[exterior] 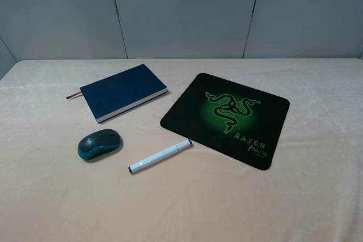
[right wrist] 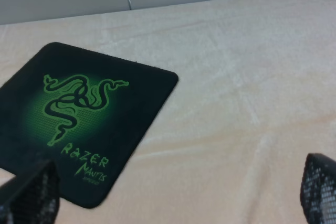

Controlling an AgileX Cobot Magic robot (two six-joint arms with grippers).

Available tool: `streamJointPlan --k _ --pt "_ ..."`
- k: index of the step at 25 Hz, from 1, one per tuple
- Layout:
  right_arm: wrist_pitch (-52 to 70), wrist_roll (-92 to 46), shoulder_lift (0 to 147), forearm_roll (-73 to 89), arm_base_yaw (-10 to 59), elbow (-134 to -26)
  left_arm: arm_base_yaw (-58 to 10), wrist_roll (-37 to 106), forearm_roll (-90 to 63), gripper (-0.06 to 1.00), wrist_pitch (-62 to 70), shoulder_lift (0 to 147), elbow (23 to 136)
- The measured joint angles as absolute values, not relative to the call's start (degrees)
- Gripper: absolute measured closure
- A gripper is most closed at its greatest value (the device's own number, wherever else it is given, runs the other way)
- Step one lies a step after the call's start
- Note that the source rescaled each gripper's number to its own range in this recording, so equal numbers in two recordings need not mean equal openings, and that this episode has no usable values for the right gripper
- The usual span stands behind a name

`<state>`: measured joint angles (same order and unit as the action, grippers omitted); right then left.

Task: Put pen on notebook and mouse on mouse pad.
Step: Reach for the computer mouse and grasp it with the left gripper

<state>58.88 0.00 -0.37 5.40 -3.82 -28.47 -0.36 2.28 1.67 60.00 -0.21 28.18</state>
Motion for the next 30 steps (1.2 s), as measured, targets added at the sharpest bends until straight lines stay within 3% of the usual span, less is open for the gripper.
streamJointPlan --k 30 --pt "58.88 0.00 -0.37 5.40 -3.82 -28.47 -0.36 2.28 1.67 -0.06 60.00 -0.21 28.18"
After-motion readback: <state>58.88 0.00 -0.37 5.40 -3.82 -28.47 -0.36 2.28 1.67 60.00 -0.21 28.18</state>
